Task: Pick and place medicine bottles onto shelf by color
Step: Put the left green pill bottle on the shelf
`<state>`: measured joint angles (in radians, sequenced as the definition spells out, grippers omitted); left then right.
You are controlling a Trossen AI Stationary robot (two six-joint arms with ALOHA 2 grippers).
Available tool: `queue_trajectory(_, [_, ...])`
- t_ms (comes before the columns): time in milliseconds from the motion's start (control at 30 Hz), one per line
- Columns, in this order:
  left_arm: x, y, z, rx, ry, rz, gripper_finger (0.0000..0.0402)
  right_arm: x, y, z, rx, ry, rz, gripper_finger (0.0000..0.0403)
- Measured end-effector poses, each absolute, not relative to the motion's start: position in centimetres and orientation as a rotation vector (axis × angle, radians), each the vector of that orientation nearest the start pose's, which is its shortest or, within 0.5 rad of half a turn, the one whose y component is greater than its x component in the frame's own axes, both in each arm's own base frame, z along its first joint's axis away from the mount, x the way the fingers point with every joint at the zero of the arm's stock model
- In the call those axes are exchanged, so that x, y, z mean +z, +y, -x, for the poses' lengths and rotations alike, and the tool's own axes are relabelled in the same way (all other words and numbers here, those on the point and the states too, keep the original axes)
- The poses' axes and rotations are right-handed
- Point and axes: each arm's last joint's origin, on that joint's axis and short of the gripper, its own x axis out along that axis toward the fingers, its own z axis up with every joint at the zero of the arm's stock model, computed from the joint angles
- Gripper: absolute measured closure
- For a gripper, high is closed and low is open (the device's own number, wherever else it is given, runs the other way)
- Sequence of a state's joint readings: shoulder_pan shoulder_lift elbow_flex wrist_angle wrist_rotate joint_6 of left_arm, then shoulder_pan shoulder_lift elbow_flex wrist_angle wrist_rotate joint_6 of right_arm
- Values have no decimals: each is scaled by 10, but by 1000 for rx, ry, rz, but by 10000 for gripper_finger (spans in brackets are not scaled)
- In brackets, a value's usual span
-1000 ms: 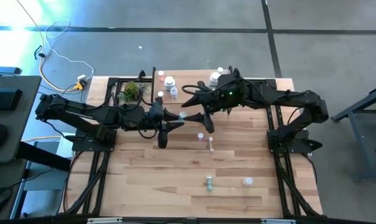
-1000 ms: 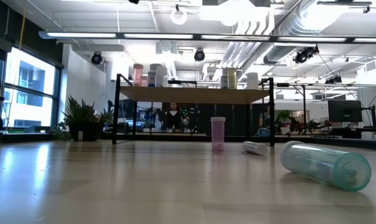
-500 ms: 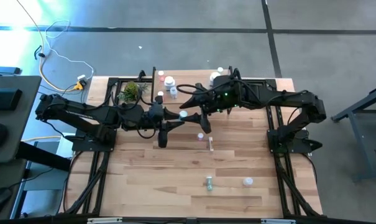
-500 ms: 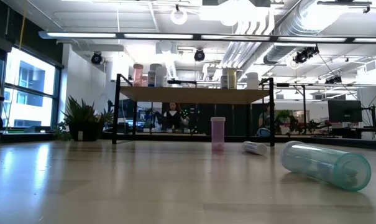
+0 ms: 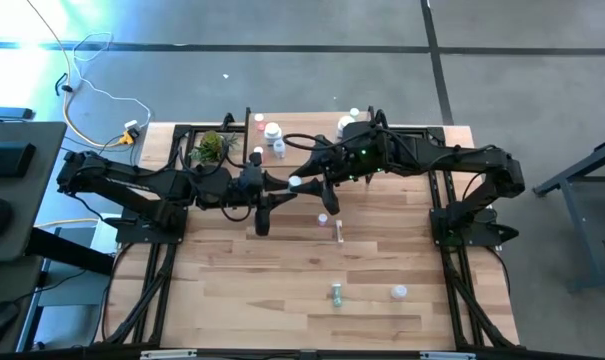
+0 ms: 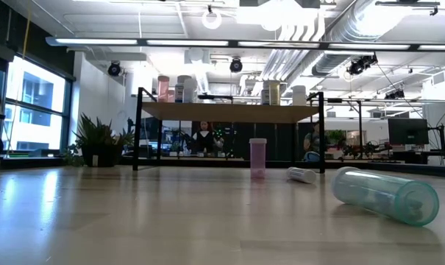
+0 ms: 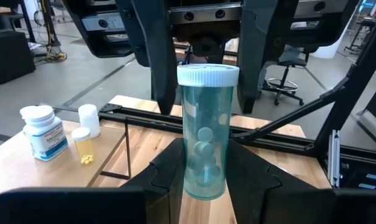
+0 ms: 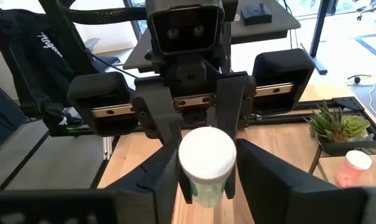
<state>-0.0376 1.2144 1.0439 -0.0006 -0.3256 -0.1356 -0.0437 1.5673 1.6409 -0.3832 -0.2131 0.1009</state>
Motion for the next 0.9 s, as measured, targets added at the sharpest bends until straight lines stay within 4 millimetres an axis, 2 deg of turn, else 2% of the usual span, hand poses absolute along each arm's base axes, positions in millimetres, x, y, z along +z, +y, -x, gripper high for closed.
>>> queue_trajectory(533, [352,0,-273,304,152,105,313,415,-9,-350,150,329,-149,297])
queue_trajectory(900, [352,0,-273,302,158,82,311,414,-9,-349,149,344,-147,299])
